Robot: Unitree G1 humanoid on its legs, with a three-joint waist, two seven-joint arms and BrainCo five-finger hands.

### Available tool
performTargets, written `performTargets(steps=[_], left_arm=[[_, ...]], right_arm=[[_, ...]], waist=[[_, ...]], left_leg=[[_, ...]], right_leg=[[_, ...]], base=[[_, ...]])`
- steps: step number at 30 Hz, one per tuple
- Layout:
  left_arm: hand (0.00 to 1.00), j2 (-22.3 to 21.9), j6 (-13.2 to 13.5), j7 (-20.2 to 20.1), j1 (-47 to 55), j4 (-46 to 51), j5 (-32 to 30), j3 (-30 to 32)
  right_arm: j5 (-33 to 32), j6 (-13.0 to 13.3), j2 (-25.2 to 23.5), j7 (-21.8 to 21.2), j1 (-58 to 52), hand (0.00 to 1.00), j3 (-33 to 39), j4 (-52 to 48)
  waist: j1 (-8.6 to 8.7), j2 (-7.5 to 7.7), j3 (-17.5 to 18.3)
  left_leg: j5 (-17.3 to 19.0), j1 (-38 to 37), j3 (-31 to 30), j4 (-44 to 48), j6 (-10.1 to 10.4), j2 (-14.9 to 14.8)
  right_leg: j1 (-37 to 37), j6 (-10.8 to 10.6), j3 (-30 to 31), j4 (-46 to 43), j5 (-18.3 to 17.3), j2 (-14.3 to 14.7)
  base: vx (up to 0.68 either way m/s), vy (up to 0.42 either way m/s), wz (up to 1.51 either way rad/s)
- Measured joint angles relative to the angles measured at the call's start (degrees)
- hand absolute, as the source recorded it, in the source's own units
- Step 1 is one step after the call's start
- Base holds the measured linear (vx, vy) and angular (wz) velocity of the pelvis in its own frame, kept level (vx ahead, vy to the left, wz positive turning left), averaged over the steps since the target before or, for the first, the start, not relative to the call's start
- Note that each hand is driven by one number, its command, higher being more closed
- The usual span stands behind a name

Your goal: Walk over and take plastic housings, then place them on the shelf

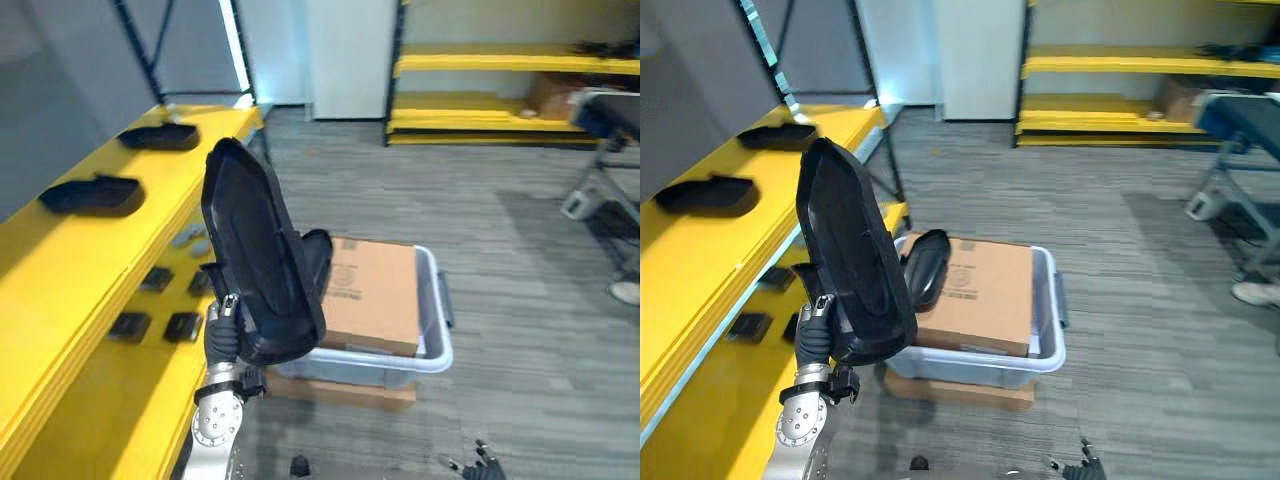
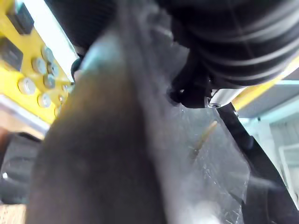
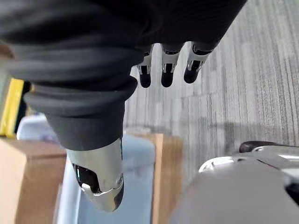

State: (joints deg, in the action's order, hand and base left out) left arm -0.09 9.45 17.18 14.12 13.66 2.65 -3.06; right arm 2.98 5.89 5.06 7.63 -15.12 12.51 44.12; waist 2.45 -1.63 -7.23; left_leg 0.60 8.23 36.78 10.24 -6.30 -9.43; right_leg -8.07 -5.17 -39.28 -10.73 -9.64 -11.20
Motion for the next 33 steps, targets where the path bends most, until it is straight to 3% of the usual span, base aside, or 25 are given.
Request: performTargets(steps=[2,3,4,6,7,8,9,10,11,14,16,19,21,22,26,33], left_arm=[[1.00,0.3,0.0,0.5,-0.8,0.0,0.0,-0.5],[1.00,0.5,0.2,0.4,-0.8,0.1,0.0,-0.9],[1.00,0.6,0.4,0.2,-1.6,0.1,0.0,-1.7],[1.00,0.4,0.5,-0.7,-1.8,0.1,0.0,-3.7],[1.00,0.4,0.5,-1.0,-1.8,0.1,0.0,-4.0],[1.00,0.6,0.5,-1.2,-1.9,0.2,0.0,-4.9],[1.00,0.9,0.5,-1.2,-2.0,0.1,0.0,-5.7],[1.00,1.4,0.5,-0.9,-2.0,-0.5,-0.1,-5.9],[1.00,1.3,0.5,-0.8,-2.0,-1.1,-0.1,-5.9],[1.00,1.3,0.5,-0.6,-4.7,-3.8,-1.0,-7.1],[1.00,1.3,0.6,-0.5,-5.4,-4.2,-1.2,-8.7],[1.00,1.3,0.6,-0.6,-5.0,-4.1,-1.5,-9.7],[1.00,-0.3,0.7,-0.7,-5.2,-4.2,-2.2,-9.9],[1.00,-0.6,0.7,-0.7,-5.4,-4.2,-2.3,-9.8],[1.00,-1.5,-0.1,-0.8,-7.0,-5.6,-5.2,-10.3],[1.00,-1.8,-2.5,2.1,-15.7,-14.5,-8.0,-9.8]], right_arm=[[-0.1,-0.1,0.3,0.1,1.3,0.00,0.0,0.0],[-0.1,-0.1,0.2,0.1,2.4,0.00,0.0,0.1],[-0.1,-0.2,-0.5,0.0,4.7,0.00,0.0,0.1],[0.0,-0.6,-1.4,-0.1,6.3,0.00,-0.1,0.1],[0.0,-0.9,-1.4,-0.1,6.6,0.00,-0.4,0.1],[0.2,-1.3,-1.4,-0.2,7.1,0.00,-1.0,0.1],[0.6,-1.4,-1.7,-0.2,7.0,0.00,-1.8,0.1],[0.6,-1.4,-2.6,-0.4,6.4,0.00,-2.9,-0.2],[0.6,-1.2,-2.3,-0.3,6.2,0.00,-3.0,-0.9],[0.4,-0.7,-2.3,-0.3,5.5,0.00,-3.4,-2.8],[0.3,-0.7,-2.5,-0.3,3.9,0.00,-3.6,-4.2],[-0.2,-0.7,-2.9,-0.4,0.6,0.00,-4.7,-5.5],[-0.2,-0.7,-3.1,-0.5,-1.0,0.00,-4.6,-7.4],[-0.1,-0.7,-3.0,-0.5,-1.1,0.00,-4.6,-7.6],[-0.1,-0.7,-3.3,-0.6,-2.1,0.00,-4.7,-7.7],[0.0,-0.6,-2.7,-1.4,-4.1,0.00,-4.8,-6.7]], waist=[[-0.11,0.08,-0.2],[-0.20,0.11,-0.2],[-0.09,0.74,-0.6],[-0.10,0.92,-0.8],[0.03,1.06,-1.1],[0.63,1.22,-2.0],[1.53,1.20,-2.4],[2.55,0.89,-2.8],[2.95,0.69,-3.1],[3.45,0.64,-3.3],[3.48,1.30,-3.1],[2.19,3.83,-2.1],[2.22,1.79,-0.8],[2.16,1.48,-0.6],[3.07,1.20,0.1],[3.52,0.83,2.4]], left_leg=[[0.5,-0.5,4.4,0.0,-0.6,0.7],[0.9,-0.7,3.3,-0.1,-0.3,1.8],[3.2,-0.3,-0.5,0.7,-0.5,5.0],[5.9,-0.7,-4.4,2.8,-1.4,7.2],[6.5,-1.4,-5.6,2.7,-1.7,8.1],[7.4,-3.2,-8.6,2.3,-2.2,9.6],[7.7,-4.2,-10.6,1.7,-1.3,10.0],[7.0,-6.8,-14.6,-0.5,-0.5,11.0],[6.6,-8.5,-16.3,-1.6,-0.5,12.1],[6.7,-11.2,-22.8,-2.3,-0.4,14.5],[7.3,-12.8,-25.6,-2.6,0.7,15.7],[9.5,-14.9,-27.8,-1.9,3.0,17.1],[13.2,-12.9,-24.9,1.9,6.5,12.8],[13.5,-12.9,-23.8,2.3,6.6,11.9],[11.6,-16.5,-19.4,-1.1,9.1,9.9],[9.4,-19.1,-18.6,-5.4,9.2,9.3]], right_leg=[[-1.9,-0.1,-3.5,-0.2,0.0,-1.4],[-2.6,-0.1,-4.8,-0.1,0.0,-2.0],[-4.9,-1.3,-8.5,-1.6,0.0,-4.1],[-3.6,-0.5,-8.6,-15.2,0.5,-10.4],[-2.6,1.1,-7.3,-20.3,1.5,-12.4],[1.5,7.8,0.4,-30.6,5.8,-14.8],[5.4,5.7,8.8,-35.3,3.3,-12.6],[12.4,2.1,21.9,-36.5,-3.4,-4.9],[15.3,2.3,25.9,-33.5,-5.7,-2.4],[20.5,1.1,38.4,-21.1,-6.9,4.5],[21.0,0.0,42.8,-16.0,-5.1,6.2],[19.9,1.8,40.9,-13.0,2.7,4.9],[17.7,2.7,37.8,-9.2,3.2,6.6],[17.3,3.1,37.6,-8.4,3.5,7.2],[13.3,4.3,37.5,-3.8,4.3,9.4],[8.9,5.1,38.3,5.4,9.1,11.3]], base=[[0.14,0.110,1.29],[0.19,0.190,1.59],[0.19,0.226,1.37],[0.20,0.245,1.15],[0.23,0.232,0.91],[0.24,0.212,0.93],[0.34,0.232,1.58],[0.36,0.173,1.54],[0.38,0.127,1.43],[0.30,0.035,1.12],[0.25,-0.041,1.21],[0.25,-0.093,0.81],[0.27,-0.144,0.51],[0.24,-0.120,0.08],[0.20,-0.101,-0.11],[0.07,-0.009,-0.12]])
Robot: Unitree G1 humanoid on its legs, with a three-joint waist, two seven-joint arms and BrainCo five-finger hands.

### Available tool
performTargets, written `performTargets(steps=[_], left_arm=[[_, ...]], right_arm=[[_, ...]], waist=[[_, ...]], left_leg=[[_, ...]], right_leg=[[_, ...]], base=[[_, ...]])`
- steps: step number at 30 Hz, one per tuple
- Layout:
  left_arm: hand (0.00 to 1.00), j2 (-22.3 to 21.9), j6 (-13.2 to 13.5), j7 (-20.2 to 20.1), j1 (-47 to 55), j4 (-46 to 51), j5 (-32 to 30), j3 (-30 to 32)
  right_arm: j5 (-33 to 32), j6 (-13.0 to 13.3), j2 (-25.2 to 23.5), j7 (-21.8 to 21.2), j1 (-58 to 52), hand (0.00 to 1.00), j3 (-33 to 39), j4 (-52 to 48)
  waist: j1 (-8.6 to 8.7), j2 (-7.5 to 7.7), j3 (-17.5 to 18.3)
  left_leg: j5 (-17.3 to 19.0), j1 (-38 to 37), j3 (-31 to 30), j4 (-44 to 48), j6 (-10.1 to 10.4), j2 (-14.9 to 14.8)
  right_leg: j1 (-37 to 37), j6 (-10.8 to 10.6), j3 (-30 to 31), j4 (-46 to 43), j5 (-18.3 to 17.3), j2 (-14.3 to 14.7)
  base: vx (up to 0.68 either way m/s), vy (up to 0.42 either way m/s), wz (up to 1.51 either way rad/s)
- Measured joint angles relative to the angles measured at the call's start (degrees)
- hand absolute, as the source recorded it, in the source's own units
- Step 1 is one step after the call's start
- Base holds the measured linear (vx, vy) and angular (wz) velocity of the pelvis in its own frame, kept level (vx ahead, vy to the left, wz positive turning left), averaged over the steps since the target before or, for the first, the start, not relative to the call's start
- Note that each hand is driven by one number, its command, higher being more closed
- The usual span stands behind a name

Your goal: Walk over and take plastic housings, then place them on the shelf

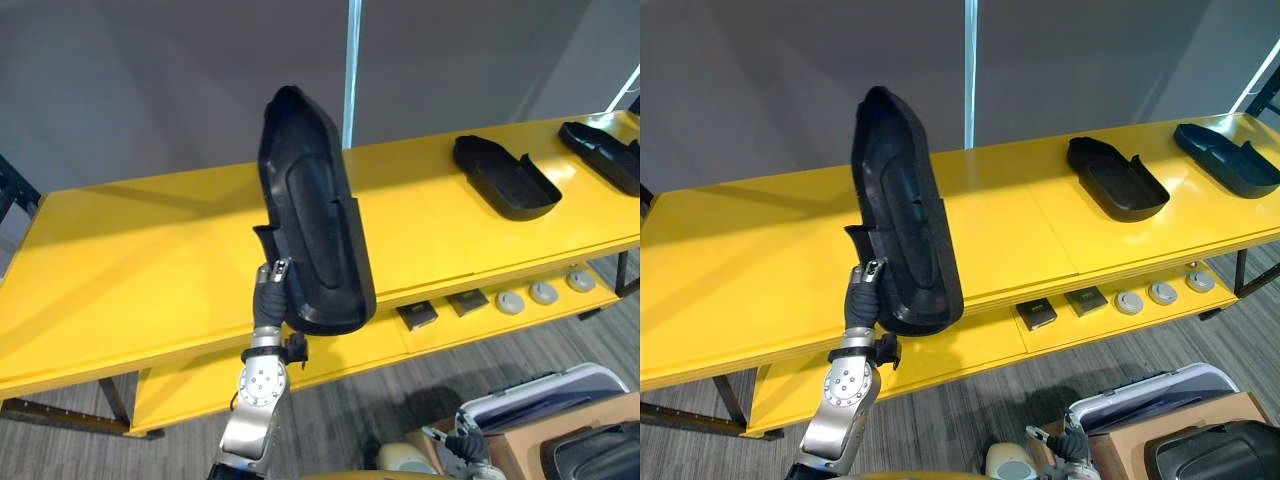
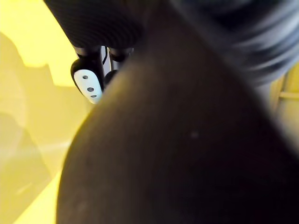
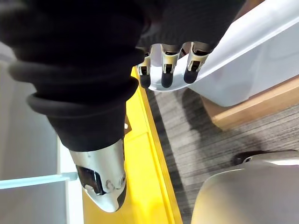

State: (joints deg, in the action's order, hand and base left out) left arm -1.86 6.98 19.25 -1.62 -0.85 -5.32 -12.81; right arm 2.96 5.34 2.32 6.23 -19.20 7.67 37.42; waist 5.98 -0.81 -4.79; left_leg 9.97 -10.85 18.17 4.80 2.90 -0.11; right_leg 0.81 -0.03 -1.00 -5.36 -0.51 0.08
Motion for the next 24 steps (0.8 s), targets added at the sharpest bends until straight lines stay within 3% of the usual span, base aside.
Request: performTargets(steps=[5,11,15,18,24], left_arm=[[1.00,0.5,-3.4,3.9,-7.9,-12.2,0.0,5.8],[1.00,1.3,-6.8,7.3,-15.5,-22.5,0.5,10.7],[1.00,2.8,-8.4,8.0,-22.0,-26.9,1.9,13.6],[1.00,3.4,-9.4,8.4,-25.5,-30.5,2.5,15.9],[1.00,3.7,-11.6,8.1,-32.7,-38.1,2.4,18.1]], right_arm=[[1.2,-0.1,0.5,-0.6,1.3,0.00,-1.5,1.1],[2.3,-0.5,1.3,-1.4,1.2,0.00,-2.7,1.7],[2.8,-0.7,1.5,-1.6,1.4,0.00,-5.5,1.4],[3.3,-0.8,1.6,-2.5,1.4,0.00,-5.8,1.2],[3.3,-0.9,2.2,-3.6,1.2,0.00,-6.0,1.2]], waist=[[1.42,0.16,0.4],[2.94,1.33,0.1],[4.27,2.68,0.1],[5.78,2.77,0.0],[6.29,2.70,-0.1]], left_leg=[[-0.5,0.2,2.2,-1.5,-0.7,0.0],[-1.5,0.6,2.8,-3.1,-1.9,0.1],[-2.6,2.3,3.6,-5.1,-2.3,0.2],[-3.6,2.2,3.9,-6.8,-1.9,0.2],[-4.0,3.3,4.3,-7.3,-1.4,0.1]], right_leg=[[-0.7,-0.2,2.8,5.5,4.6,0.9],[-0.3,0.4,3.5,7.8,7.0,1.3],[1.2,0.6,3.8,10.0,8.4,1.5],[1.5,0.1,3.8,10.7,9.1,1.7],[3.3,0.8,4.3,10.6,9.9,2.0]], base=[[-0.07,0.019,-0.25],[-0.13,-0.037,-0.12],[-0.15,-0.056,-0.05],[-0.06,-0.023,-0.03],[-0.02,0.008,-0.05]])
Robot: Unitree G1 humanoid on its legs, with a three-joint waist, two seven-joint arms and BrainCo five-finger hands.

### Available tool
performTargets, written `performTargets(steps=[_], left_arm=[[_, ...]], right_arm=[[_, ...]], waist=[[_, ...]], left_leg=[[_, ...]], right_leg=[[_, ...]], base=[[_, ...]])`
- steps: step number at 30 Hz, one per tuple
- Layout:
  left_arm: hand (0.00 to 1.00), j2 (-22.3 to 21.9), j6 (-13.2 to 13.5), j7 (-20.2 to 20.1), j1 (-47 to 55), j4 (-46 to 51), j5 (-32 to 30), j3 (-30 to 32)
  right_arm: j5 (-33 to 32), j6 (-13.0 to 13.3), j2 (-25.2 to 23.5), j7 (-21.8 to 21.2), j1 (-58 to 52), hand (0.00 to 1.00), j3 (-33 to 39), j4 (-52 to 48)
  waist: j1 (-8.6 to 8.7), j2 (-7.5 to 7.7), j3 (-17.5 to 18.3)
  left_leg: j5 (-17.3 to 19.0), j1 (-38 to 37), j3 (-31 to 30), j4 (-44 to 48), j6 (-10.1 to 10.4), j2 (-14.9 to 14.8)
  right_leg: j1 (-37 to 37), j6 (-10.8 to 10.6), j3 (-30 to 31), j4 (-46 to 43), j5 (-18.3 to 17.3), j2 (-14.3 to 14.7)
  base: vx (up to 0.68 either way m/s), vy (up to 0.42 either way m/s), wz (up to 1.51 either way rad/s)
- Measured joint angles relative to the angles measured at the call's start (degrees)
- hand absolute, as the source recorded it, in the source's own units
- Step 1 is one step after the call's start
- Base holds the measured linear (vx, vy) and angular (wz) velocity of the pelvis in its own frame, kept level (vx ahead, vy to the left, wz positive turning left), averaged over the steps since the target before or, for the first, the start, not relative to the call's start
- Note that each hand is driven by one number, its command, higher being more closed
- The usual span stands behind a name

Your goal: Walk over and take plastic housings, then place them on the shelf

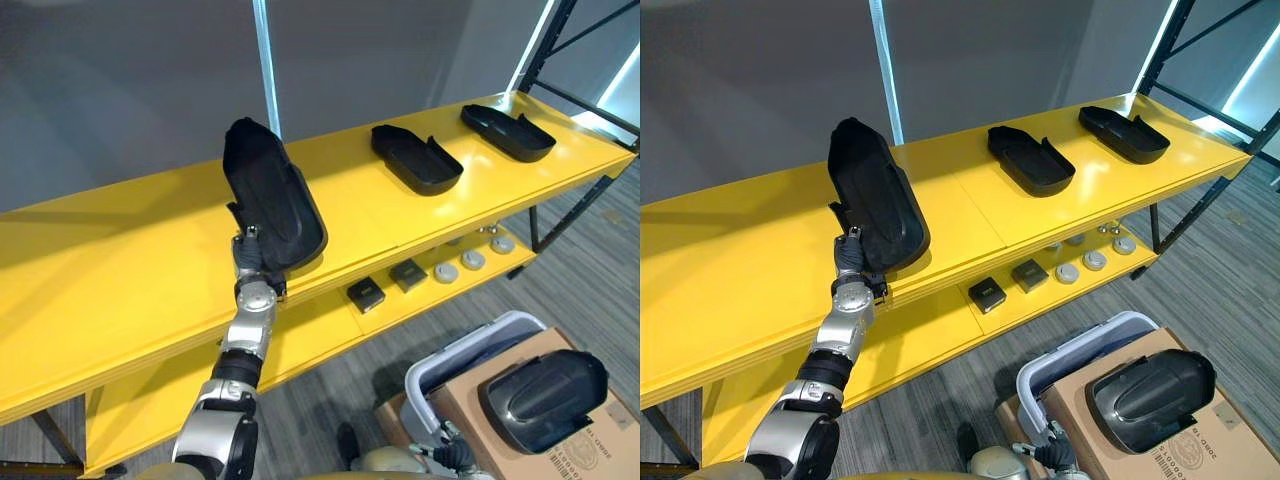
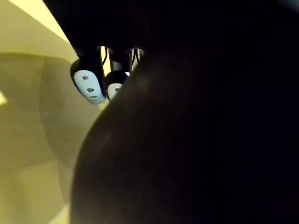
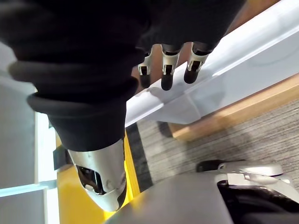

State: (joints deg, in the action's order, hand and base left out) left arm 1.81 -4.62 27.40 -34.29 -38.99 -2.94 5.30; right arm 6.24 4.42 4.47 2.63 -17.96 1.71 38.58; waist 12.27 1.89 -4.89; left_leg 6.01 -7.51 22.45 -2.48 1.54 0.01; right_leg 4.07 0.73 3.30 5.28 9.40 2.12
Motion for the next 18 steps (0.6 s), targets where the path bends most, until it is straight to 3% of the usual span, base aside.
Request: performTargets(steps=[4,9,10,18], left_arm=[[1.00,1.1,-1.5,-1.1,-3.9,-1.6,-1.3,2.3],[1.00,2.0,-2.4,-1.1,-7.3,-2.0,-4.2,4.4],[0.00,2.6,-2.5,-1.1,-7.5,-2.1,-4.6,4.6],[0.00,3.1,-3.3,-0.4,-8.2,-2.1,-6.0,6.7]], right_arm=[[0.0,0.1,0.1,-0.2,0.2,0.00,-0.3,-0.5],[-0.1,0.7,0.2,-0.2,0.1,0.00,-0.5,-1.5],[-0.1,0.9,0.2,-0.2,0.1,0.00,-0.5,-1.6],[-1.2,1.8,0.5,-0.1,0.1,0.00,-0.4,-1.8]], waist=[[1.10,0.15,-0.9],[1.00,0.09,-2.7],[0.99,0.03,-2.9],[0.83,-0.98,-4.1]], left_leg=[[-0.4,0.5,0.3,0.6,-0.6,0.1],[-0.2,1.1,1.1,0.9,-0.7,0.5],[-0.1,1.6,1.1,1.3,-1.0,0.5],[0.6,2.7,0.7,3.2,-1.9,0.1]], right_leg=[[0.5,0.0,0.7,-0.1,0.2,0.0],[1.5,-0.3,2.0,-0.4,0.5,-0.2],[1.9,-0.3,2.1,-0.6,0.5,-0.2],[2.4,-0.3,2.1,-1.5,0.5,-0.2]], base=[[0.00,0.044,-0.07],[-0.03,0.032,-0.09],[-0.04,0.005,-0.02],[-0.04,-0.006,0.02]])
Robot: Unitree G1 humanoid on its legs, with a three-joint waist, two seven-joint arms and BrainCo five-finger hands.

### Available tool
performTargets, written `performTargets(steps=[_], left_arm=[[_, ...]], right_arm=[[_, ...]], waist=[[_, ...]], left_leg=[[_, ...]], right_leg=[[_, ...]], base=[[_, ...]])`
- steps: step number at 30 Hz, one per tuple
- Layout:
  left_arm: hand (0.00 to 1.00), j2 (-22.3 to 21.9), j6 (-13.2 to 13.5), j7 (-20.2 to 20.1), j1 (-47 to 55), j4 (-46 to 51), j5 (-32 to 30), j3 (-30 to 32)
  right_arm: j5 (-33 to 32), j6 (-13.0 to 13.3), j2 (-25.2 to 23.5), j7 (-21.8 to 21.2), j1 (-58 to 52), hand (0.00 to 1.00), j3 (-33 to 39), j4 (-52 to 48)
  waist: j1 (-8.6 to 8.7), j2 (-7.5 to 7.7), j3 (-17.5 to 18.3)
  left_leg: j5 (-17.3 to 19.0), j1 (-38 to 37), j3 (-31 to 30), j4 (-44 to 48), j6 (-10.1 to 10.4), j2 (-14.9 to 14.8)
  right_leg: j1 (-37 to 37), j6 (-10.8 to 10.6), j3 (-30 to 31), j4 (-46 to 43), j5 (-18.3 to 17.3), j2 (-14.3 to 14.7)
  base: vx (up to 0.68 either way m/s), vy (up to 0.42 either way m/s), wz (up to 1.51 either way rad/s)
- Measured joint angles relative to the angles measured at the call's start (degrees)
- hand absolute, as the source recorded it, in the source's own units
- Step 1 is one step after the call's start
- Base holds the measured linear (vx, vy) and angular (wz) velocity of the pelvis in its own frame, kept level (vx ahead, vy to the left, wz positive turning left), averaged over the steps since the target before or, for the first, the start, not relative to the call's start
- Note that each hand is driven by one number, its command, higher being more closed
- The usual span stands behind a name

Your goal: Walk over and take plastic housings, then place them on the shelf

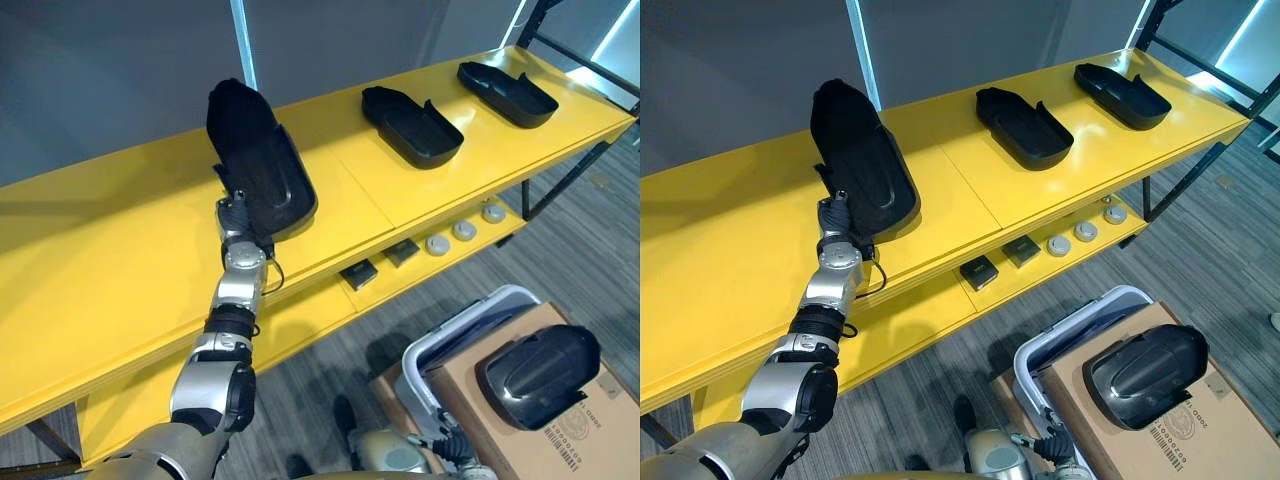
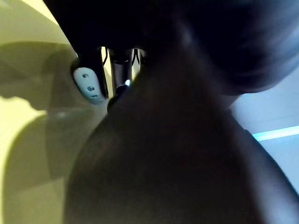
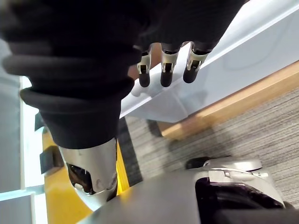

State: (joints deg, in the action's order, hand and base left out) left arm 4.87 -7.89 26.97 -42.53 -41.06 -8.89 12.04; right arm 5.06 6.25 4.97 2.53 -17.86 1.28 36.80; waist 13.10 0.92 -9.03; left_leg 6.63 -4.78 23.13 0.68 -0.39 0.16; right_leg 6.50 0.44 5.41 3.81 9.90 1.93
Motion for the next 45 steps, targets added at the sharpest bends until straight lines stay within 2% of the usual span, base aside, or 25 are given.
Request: performTargets(steps=[5,12,19,22,27,29,31,33,34,36,38,41,45], left_arm=[[0.00,-0.1,-0.4,1.2,0.0,0.7,-0.8,1.5],[0.00,-0.6,-0.4,2.1,0.0,1.2,-0.7,2.1],[0.00,-0.1,-0.4,3.4,2.3,2.7,0.6,2.7],[0.00,-0.2,-0.4,4.4,3.6,6.5,1.5,2.5],[0.00,-0.4,0.2,7.0,6.3,19.1,1.4,0.9],[0.00,-2.3,1.7,8.0,9.5,27.7,-0.6,-1.3],[0.00,-4.4,2.7,8.1,12.5,33.1,-2.8,-4.3],[0.00,-5.8,4.4,8.0,16.5,37.6,-5.0,-8.0],[1.00,-5.9,4.9,7.8,17.8,38.8,-5.6,-9.1],[1.00,-5.8,6.5,6.7,22.4,42.5,-7.9,-13.0],[1.00,-5.7,8.3,5.2,27.5,45.1,-13.2,-17.6],[1.00,-4.6,10.0,2.3,32.1,46.1,-18.7,-23.9],[1.00,-3.7,11.2,-1.0,35.0,46.1,-23.5,-27.4]], right_arm=[[-0.1,0.1,0.2,0.1,0.1,0.00,0.0,-0.2],[-0.2,0.0,0.7,0.3,0.1,0.00,0.0,0.0],[-0.2,-0.1,0.7,0.6,0.1,0.00,0.0,0.1],[-0.2,-0.2,0.7,0.6,0.1,0.00,0.0,0.1],[-0.2,-0.1,0.7,0.7,0.0,0.00,0.0,0.2],[-0.3,-0.1,0.8,1.0,-0.1,0.00,0.0,0.4],[-0.5,0.0,0.9,1.0,-0.1,0.00,0.5,1.0],[-0.5,0.0,1.0,1.0,-0.2,0.00,0.8,1.4],[-0.5,0.0,1.1,1.0,-0.2,0.00,0.8,1.5],[-0.8,0.4,1.1,1.0,-0.2,0.00,0.9,2.3],[-1.2,1.1,1.4,1.0,-0.5,0.00,1.0,2.4],[-2.2,1.3,1.8,1.0,-0.7,0.00,1.0,3.0],[-2.2,1.8,2.2,1.0,-0.5,0.00,0.9,3.4]], waist=[[-0.17,-0.34,-1.0],[-1.38,-0.84,-1.4],[-1.51,-0.84,-1.4],[-1.52,-0.83,-1.4],[-1.66,-0.86,-1.4],[-2.16,-0.93,-1.3],[-3.00,-1.00,-1.3],[-3.10,-1.07,-1.2],[-3.12,-1.13,-1.2],[-3.27,-1.54,-0.9],[-3.67,-2.30,-0.5],[-4.58,-2.78,-0.2],[-4.59,-2.95,0.0]], left_leg=[[0.4,0.6,-1.0,0.3,-0.1,-0.2],[0.3,0.5,-1.9,0.2,0.1,-0.2],[-0.2,-0.9,-1.8,-0.4,0.2,-0.1],[0.0,-1.0,-1.8,-0.7,0.5,0.0],[-0.2,-1.0,-1.9,-0.8,0.2,0.0],[-0.2,-1.2,-2.1,-0.8,0.1,0.0],[-0.2,-1.4,-2.3,-0.7,0.1,0.0],[-0.2,-2.0,-2.9,-0.8,0.1,0.0],[-0.2,-2.0,-3.0,-0.8,0.1,0.0],[-0.2,-1.9,-3.3,-0.8,0.1,0.0],[0.2,-1.8,-3.4,-0.9,0.3,-0.1],[0.3,-1.5,-3.3,-0.9,0.1,-0.2],[0.5,-1.0,-2.9,-0.9,-0.1,-0.4]], right_leg=[[0.4,0.0,-0.5,-0.6,0.0,0.0],[0.1,0.1,-0.7,-0.6,0.0,0.1],[-1.1,0.0,-0.8,-0.5,0.0,0.1],[-1.1,0.0,-0.7,-0.3,0.0,0.1],[-1.2,0.0,-0.8,0.1,0.0,0.1],[-1.4,0.0,-0.9,0.1,0.0,0.1],[-1.7,0.0,-0.9,0.2,0.0,0.0],[-2.4,0.0,-0.9,0.2,0.0,0.0],[-2.5,0.0,-0.8,0.2,0.0,-0.1],[-2.5,0.0,-0.7,0.2,0.0,-0.2],[-2.4,0.0,-0.6,0.2,0.0,-0.1],[-2.2,0.0,-0.4,0.2,0.0,0.0],[-1.1,0.0,0.7,-0.4,0.0,0.5]], base=[[-0.04,-0.003,0.06],[-0.01,0.004,0.01],[0.00,0.003,0.00],[0.00,0.000,0.00],[0.00,0.007,0.00],[0.01,0.038,0.03],[0.00,0.041,0.07],[-0.01,0.044,0.13],[-0.03,0.041,0.11],[-0.03,0.036,0.08],[-0.02,0.009,0.01],[0.00,0.000,0.00],[-0.03,-0.005,-0.10]])
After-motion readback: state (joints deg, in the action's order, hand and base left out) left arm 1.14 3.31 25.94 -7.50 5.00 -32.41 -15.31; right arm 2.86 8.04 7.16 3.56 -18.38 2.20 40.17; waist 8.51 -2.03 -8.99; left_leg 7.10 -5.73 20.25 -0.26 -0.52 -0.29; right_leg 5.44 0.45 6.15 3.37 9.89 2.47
